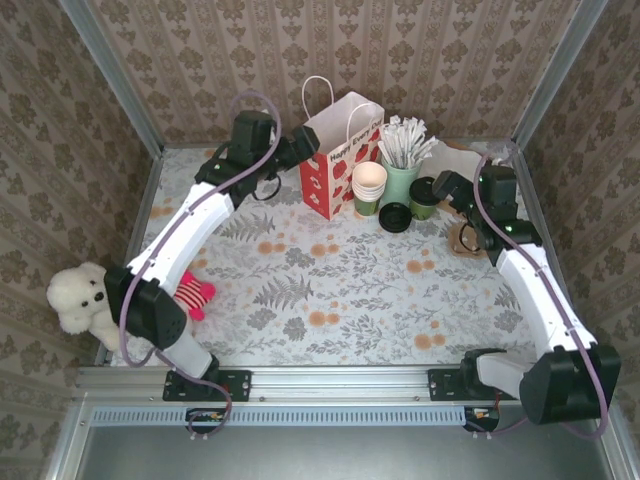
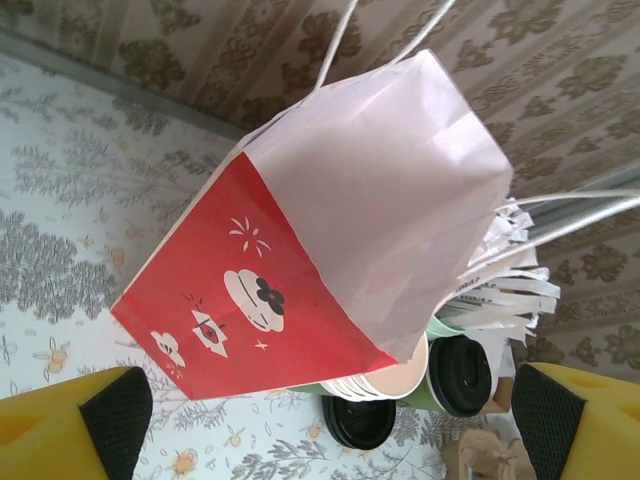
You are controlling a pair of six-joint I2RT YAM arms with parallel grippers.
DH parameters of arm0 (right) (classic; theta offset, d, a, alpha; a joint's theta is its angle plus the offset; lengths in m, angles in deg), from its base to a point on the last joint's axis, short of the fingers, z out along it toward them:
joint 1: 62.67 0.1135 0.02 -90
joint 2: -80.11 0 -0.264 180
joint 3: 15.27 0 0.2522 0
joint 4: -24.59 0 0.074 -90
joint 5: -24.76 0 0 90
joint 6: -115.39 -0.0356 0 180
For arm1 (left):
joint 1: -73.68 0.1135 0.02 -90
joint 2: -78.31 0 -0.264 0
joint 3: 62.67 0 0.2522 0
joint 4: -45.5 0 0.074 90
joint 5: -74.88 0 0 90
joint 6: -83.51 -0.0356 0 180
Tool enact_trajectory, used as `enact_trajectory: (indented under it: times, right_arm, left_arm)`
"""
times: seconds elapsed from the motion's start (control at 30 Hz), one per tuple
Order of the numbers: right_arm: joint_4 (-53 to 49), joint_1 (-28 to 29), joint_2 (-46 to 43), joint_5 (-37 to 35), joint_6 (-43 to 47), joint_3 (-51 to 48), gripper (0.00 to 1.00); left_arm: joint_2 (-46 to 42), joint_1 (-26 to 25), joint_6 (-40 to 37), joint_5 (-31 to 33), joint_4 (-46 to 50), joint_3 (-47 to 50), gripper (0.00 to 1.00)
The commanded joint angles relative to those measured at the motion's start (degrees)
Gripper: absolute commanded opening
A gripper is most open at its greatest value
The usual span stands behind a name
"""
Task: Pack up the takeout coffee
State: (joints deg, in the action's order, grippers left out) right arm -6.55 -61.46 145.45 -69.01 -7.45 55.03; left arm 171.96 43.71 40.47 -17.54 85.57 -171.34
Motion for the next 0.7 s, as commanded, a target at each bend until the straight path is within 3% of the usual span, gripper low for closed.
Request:
enact_trajectory:
  times: [0.0, 0.1, 0.27, 0.4, 0.5, 0.67]
  right_arm:
    - [-1.51, -0.24, -3.50, -0.75, 1.06, -2.36, 1.00]
    - [-1.79, -0.24, -5.15, -0.44, 0.67, -2.88, 1.00]
    - [-3.96, -0.20, -6.86, -0.67, 1.29, -3.23, 1.00]
    - [-5.13, -0.22, -7.57, -0.71, 1.97, -3.47, 1.00]
    - [-6.26, -0.20, -8.34, -0.71, 2.27, -3.23, 1.00]
    - [-7.46, -0.24, -9.28, -0.32, 2.73, -3.12, 1.00]
  left_arm:
    - [4.09, -1.11, 6.52, 3.52, 11.21, -5.72, 0.94]
    - [7.68, -1.38, 10.96, 4.87, 13.67, -10.04, 0.90]
    - [14.92, -2.42, 12.15, 6.23, 17.80, -20.15, 0.84]
    - [21.42, -3.55, 14.40, 10.01, 28.06, -29.85, 0.76]
    - [25.23, -3.51, 15.13, 9.60, 31.40, -34.74, 0.64]
    - [26.44, -3.55, 14.15, 9.37, 29.87, -36.54, 0.34]
